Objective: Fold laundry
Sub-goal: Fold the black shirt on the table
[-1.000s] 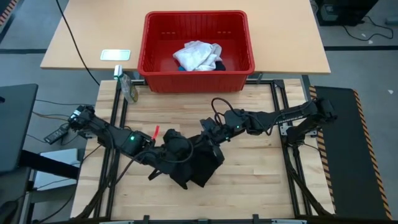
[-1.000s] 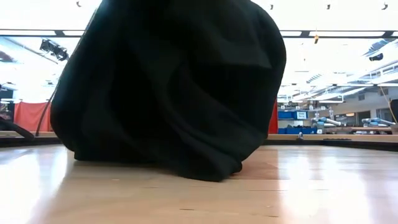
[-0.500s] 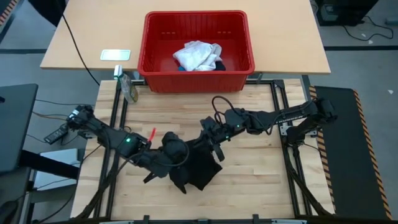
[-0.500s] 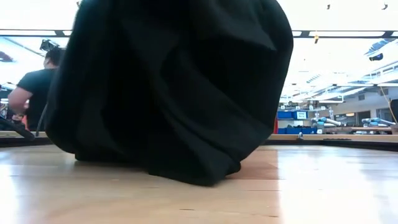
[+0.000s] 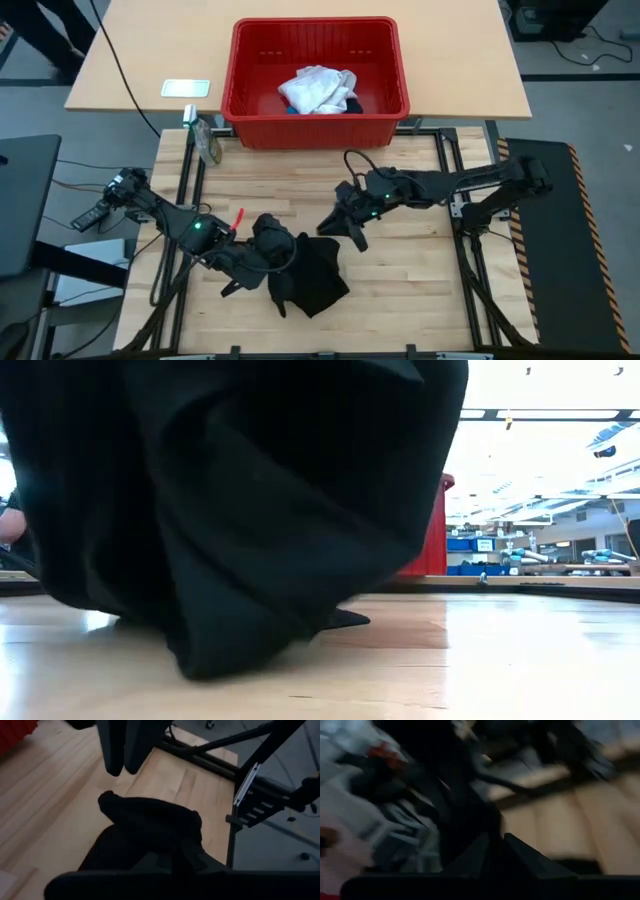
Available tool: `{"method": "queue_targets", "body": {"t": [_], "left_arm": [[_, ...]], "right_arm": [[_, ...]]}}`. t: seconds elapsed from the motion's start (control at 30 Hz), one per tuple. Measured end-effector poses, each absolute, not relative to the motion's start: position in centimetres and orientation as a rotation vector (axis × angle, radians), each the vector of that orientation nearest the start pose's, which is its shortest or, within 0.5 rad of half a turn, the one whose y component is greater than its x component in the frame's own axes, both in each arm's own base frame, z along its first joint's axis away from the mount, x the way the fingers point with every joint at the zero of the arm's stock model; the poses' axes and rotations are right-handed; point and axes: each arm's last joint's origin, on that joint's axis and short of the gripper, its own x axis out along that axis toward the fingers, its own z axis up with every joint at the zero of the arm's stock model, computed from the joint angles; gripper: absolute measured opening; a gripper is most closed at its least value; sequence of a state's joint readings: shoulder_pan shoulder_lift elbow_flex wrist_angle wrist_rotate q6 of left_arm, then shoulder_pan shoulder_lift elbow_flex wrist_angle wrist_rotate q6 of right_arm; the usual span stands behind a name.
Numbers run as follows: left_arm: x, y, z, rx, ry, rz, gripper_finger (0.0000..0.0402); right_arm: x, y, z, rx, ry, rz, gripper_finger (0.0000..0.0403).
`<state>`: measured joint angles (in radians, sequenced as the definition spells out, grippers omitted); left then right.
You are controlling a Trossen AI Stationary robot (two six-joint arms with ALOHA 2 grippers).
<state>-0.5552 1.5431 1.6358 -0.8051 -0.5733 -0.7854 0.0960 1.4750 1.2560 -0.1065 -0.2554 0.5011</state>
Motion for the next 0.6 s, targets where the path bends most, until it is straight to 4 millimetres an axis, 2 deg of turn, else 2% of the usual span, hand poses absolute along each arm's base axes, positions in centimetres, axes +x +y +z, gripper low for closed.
{"method": "queue_targets", "body": {"t": [0.13,0.33,0.47,0.6], "left_arm": [[27.7,-15.3,40.2,-0.381,0.546,0.249,0.0000],[27.5,-15.2,42.9,-0.413,0.460,0.207,0.0001],[27.8,-15.3,43.9,-0.417,0.386,0.167,0.0001],[28.1,-15.5,44.6,-0.389,0.325,0.131,0.0001]], "right_arm": [[30.9,4.2,33.8,0.459,0.572,0.094,0.0066],[26.4,5.6,34.2,0.346,0.735,-0.049,0.0066],[24.0,6.5,34.8,0.306,0.757,-0.124,0.0066],[23.2,7.2,35.0,0.252,0.731,-0.171,0.0065]]}}
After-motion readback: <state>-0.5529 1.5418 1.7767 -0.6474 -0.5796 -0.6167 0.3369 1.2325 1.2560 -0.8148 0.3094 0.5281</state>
